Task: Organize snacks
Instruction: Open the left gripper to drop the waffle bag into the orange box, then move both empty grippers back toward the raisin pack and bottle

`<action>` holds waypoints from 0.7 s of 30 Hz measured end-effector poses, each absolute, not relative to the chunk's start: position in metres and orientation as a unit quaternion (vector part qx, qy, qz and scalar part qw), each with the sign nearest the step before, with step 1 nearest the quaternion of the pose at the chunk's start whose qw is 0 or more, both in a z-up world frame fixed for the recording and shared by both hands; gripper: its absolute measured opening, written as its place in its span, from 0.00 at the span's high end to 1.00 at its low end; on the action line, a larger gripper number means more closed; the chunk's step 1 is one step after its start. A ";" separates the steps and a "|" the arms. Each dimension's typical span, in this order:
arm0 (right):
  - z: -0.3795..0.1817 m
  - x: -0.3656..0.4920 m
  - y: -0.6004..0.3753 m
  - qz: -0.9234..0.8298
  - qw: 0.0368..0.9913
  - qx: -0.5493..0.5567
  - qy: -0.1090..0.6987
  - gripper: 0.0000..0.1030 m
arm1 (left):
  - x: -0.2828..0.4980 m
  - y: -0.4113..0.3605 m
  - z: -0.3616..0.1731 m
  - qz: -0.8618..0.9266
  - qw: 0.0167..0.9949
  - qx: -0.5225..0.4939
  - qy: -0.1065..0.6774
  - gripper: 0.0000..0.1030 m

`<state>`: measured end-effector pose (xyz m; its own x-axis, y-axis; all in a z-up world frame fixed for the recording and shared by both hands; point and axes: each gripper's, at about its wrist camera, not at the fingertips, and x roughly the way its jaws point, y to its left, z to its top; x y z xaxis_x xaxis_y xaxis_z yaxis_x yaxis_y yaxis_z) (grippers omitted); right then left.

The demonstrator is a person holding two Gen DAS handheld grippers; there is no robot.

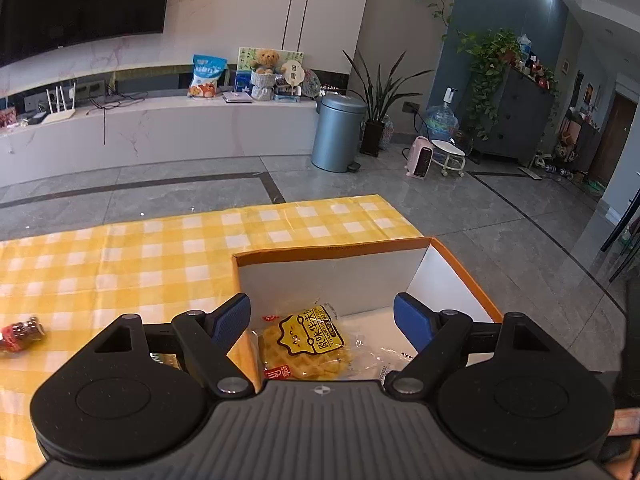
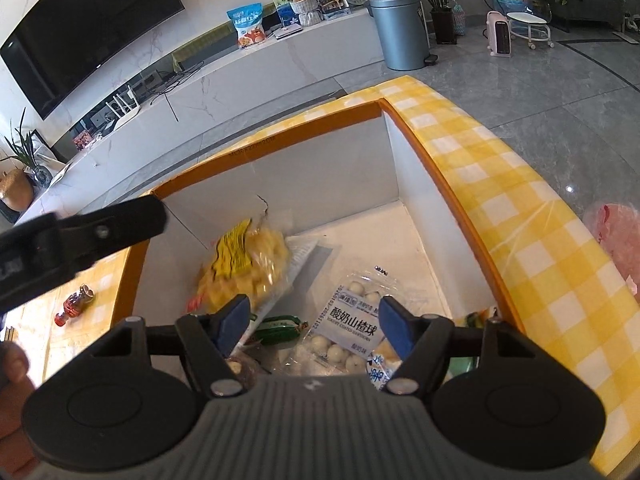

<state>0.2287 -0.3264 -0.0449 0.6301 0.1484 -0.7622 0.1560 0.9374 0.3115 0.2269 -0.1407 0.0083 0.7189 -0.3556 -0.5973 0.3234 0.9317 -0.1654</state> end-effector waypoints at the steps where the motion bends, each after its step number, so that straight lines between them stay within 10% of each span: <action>1: -0.045 0.229 -0.326 -0.003 0.885 0.177 0.430 0.32 | 0.225 -0.139 0.011 -0.182 0.928 -0.023 0.326 0.07; 21: -0.021 0.210 -0.337 0.037 0.910 0.239 0.336 0.26 | 0.167 -0.034 0.059 -0.074 0.955 -0.034 0.285 0.07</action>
<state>0.2099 -0.3374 -0.0209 0.7719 0.2276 -0.5936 0.0935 0.8829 0.4602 0.1675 -0.0340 0.0595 0.8266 -0.1599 -0.5396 0.1213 0.9869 -0.1067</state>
